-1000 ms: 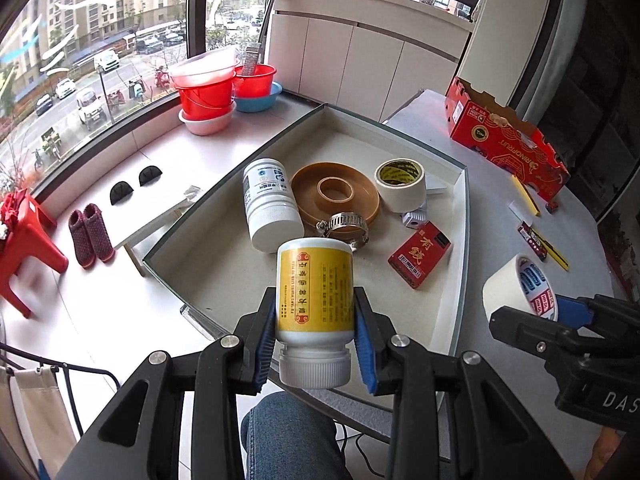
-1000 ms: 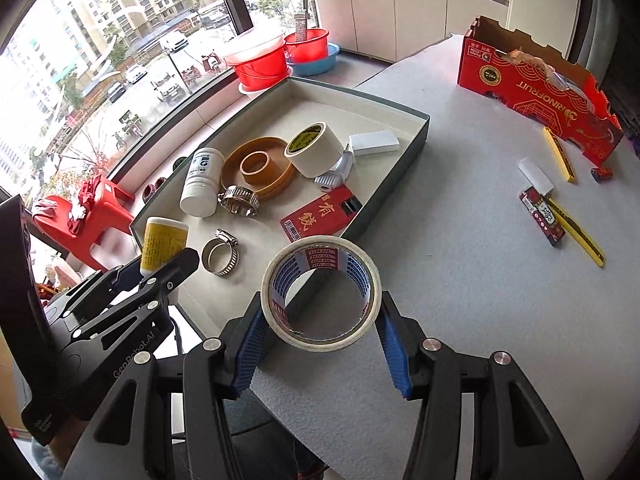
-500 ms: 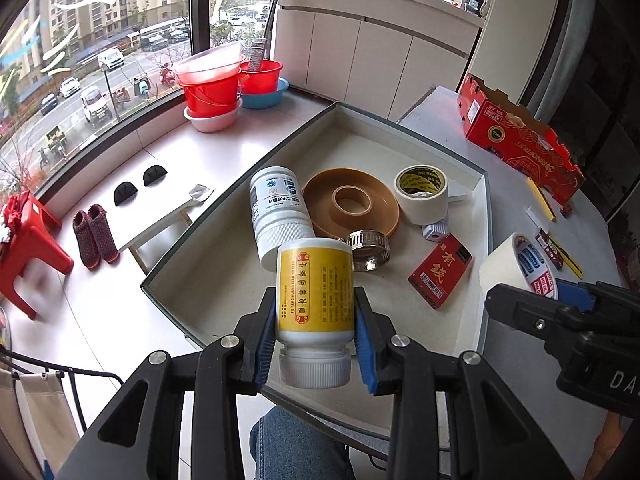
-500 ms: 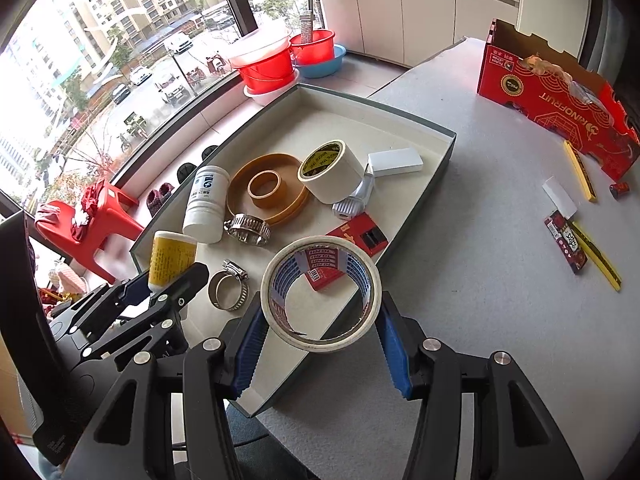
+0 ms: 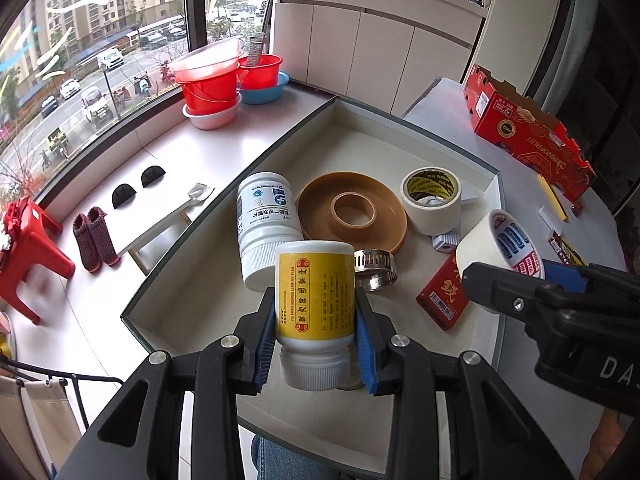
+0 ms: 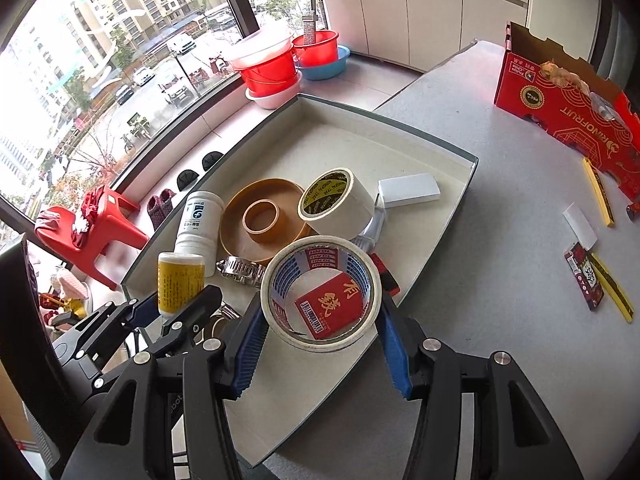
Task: Organize rigid objects
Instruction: 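Lower the pill bottle into the tray and open the left gripper while the right releases the tape, then withdraw both grippers from the tray back over the table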
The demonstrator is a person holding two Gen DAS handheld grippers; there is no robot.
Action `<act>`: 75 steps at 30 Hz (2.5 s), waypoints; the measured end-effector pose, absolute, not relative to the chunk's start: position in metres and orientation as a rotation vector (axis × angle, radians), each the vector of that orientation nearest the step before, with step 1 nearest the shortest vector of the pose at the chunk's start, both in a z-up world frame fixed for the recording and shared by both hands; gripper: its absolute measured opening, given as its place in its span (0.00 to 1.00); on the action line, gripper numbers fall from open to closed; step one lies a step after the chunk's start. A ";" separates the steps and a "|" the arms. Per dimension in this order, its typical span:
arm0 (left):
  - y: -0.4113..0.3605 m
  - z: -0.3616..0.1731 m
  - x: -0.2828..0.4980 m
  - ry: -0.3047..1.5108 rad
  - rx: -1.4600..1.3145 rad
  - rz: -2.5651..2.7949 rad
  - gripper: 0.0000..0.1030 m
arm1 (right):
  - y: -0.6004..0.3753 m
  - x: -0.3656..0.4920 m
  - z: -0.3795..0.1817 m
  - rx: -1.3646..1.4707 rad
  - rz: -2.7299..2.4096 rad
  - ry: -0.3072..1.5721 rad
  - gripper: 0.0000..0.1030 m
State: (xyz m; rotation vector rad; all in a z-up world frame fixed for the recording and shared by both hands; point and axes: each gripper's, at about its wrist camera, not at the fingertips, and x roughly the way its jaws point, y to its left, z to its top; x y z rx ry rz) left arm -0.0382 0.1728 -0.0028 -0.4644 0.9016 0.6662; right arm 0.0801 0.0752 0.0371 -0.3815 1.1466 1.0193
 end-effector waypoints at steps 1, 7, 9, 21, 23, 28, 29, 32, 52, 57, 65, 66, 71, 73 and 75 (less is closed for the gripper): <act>0.173 -0.003 -0.037 0.902 -0.464 0.667 0.37 | 0.076 0.081 0.036 -0.381 1.019 1.149 0.53; 0.175 -0.005 -0.028 0.907 -0.463 0.662 0.37 | 0.079 0.086 0.034 -0.385 1.010 1.150 0.53; 0.174 -0.006 -0.024 0.912 -0.455 0.663 0.37 | 0.080 0.087 0.034 -0.386 1.005 1.150 0.53; 0.172 -0.006 -0.020 0.916 -0.438 0.665 0.37 | 0.086 0.086 0.030 -0.402 1.009 1.154 0.53; 0.172 -0.006 -0.020 0.916 -0.436 0.665 0.37 | 0.087 0.086 0.029 -0.405 1.008 1.153 0.53; 0.170 -0.009 -0.018 0.932 -0.401 0.675 0.38 | 0.087 0.089 0.026 -0.411 0.995 1.160 0.53; 0.169 -0.011 -0.017 0.937 -0.396 0.676 0.45 | 0.086 0.089 0.026 -0.412 0.993 1.160 0.53; 0.169 -0.014 -0.019 0.937 -0.399 0.688 0.69 | 0.086 0.090 0.026 -0.416 0.988 1.156 0.53; 0.164 -0.020 -0.022 0.989 -0.391 0.696 1.00 | 0.066 0.102 0.038 -0.362 0.937 1.133 0.97; 0.156 -0.011 -0.029 0.978 -0.405 0.675 1.00 | 0.041 0.109 0.037 -0.328 0.900 1.150 0.97; 0.115 0.005 -0.028 0.978 -0.344 0.591 1.00 | -0.039 0.118 0.010 -0.278 0.763 1.217 0.97; 0.108 0.007 -0.026 0.978 -0.336 0.575 1.00 | -0.051 0.119 0.005 -0.274 0.739 1.223 0.97; 0.072 0.018 -0.010 0.981 -0.333 0.463 1.00 | -0.114 0.134 -0.018 -0.203 0.611 1.276 0.97; 0.060 0.019 0.000 0.992 -0.370 0.414 1.00 | -0.134 0.138 -0.015 -0.177 0.586 1.251 0.97; 0.050 0.019 0.013 1.010 -0.420 0.372 1.00 | -0.151 0.143 -0.013 -0.169 0.556 1.238 0.97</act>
